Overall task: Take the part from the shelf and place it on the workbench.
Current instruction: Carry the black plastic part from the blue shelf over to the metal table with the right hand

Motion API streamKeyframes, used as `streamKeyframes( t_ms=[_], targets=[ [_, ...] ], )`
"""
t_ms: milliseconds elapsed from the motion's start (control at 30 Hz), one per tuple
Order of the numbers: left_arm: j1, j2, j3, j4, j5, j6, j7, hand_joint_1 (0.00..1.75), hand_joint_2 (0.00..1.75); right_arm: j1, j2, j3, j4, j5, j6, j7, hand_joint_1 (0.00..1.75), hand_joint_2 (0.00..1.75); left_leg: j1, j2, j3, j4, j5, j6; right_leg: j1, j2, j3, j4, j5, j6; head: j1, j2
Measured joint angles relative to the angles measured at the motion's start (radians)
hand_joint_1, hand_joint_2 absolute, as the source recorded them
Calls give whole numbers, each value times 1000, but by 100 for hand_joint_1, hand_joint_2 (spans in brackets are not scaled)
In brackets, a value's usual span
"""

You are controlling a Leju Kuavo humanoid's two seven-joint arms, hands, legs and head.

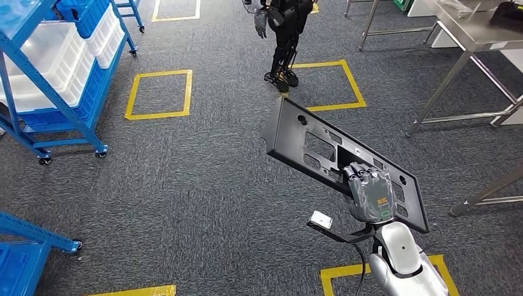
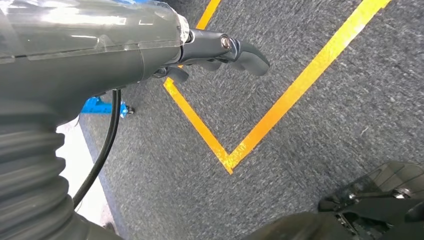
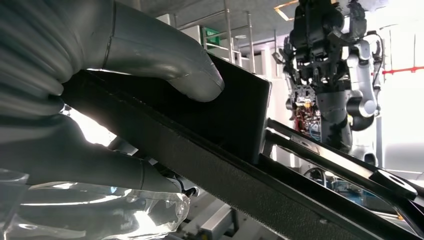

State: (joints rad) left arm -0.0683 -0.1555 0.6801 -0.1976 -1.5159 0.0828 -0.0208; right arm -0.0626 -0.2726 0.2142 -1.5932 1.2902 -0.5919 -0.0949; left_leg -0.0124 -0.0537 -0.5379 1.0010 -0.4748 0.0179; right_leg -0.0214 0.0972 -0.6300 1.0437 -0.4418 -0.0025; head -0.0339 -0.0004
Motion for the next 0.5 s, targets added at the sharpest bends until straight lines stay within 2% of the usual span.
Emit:
streamKeyframes(
  t_ms=[67, 100, 133, 167, 200, 233, 267, 300, 333, 367, 433, 500],
  targets=[
    [-1, 0, 0, 0, 3, 0, -4, 0, 175, -6, -3, -3, 4, -9, 0, -3, 175, 175, 3, 23, 5, -21, 14, 11, 3, -39, -19, 37, -30, 6, 0, 0],
    [-1, 0, 0, 0, 4, 1, -6, 0, 175, -10, -4, -3, 7, -12, 0, -4, 175, 175, 3, 34, 5, -26, 18, 14, 4, -65, -40, 84, -60, 8, 0, 0],
    [-1, 0, 0, 0, 6, 1, -8, 0, 175, -15, -4, -3, 10, -13, 0, -5, 175, 175, 2, 45, 3, -26, 19, 17, 5, -80, -67, 145, -93, 12, 0, 0],
    [-1, 0, 0, 0, 9, 0, -9, 0, 175, -18, -4, -3, 13, -14, 0, -5, 175, 175, 2, 56, 1, -25, 19, 17, 4, -85, -93, 204, -118, 17, 0, 0],
    [-1, -1, 0, 0, 12, 0, -10, 0, 175, -20, -4, -3, 17, -14, 1, -6, 175, 175, 2, 67, -1, -23, 18, 17, 2, -87, -107, 240, -127, 21, 0, 0],
    [-1, -1, 0, 0, 16, -2, -11, 0, 175, -23, -4, -3, 20, -14, 2, -7, 175, 175, 3, 78, -3, -21, 17, 16, -1, -90, -104, 241, -118, 25, 0, 0],
    [-1, -1, 0, 0, 19, -5, -12, 0, 175, -27, -4, -3, 23, -13, 4, -8, 175, 175, 4, 89, -5, -17, 15, 13, -4, -96, -81, 205, -93, 29, 0, 0],
    [-2, -1, 0, 0, 21, -10, -14, 0, 175, -32, -4, -3, 25, -13, 5, -9, 175, 175, 5, 98, -6, -11, 12, 9, -7, -108, -44, 140, -64, 32, 0, 0],
    [-2, 0, 1, 0, 24, -14, -16, 0, 175, -39, -5, -3, 27, -14, 7, -10, 175, 175, 3, 106, -8, -3, 6, 4, -5, -124, -10, 79, -45, 31, 0, 0],
    [-3, 0, 1, 0, 28, -20, -20, 0, 175, -46, -5, -2, 29, -15, 8, -13, 175, 175, 1, 112, -10, 4, 1, -2, -4, -134, 14, 34, -34, 25, 0, 0],
    [-5, 1, 4, 0, 38, -26, -26, 0, 175, -58, -6, -1, 36, -20, 10, -18, 175, 175, -3, 123, -12, 13, -7, -13, 2, -137, 24, 8, -35, 9, 0, 0],
    [-8, 2, 6, 0, 43, -30, -32, 0, 175, -68, -6, -1, 44, -25, 10, -22, 175, 175, -1, 128, -11, 18, -11, -22, 1, -121, 21, 6, -31, -4, 0, 0]
  ],
)
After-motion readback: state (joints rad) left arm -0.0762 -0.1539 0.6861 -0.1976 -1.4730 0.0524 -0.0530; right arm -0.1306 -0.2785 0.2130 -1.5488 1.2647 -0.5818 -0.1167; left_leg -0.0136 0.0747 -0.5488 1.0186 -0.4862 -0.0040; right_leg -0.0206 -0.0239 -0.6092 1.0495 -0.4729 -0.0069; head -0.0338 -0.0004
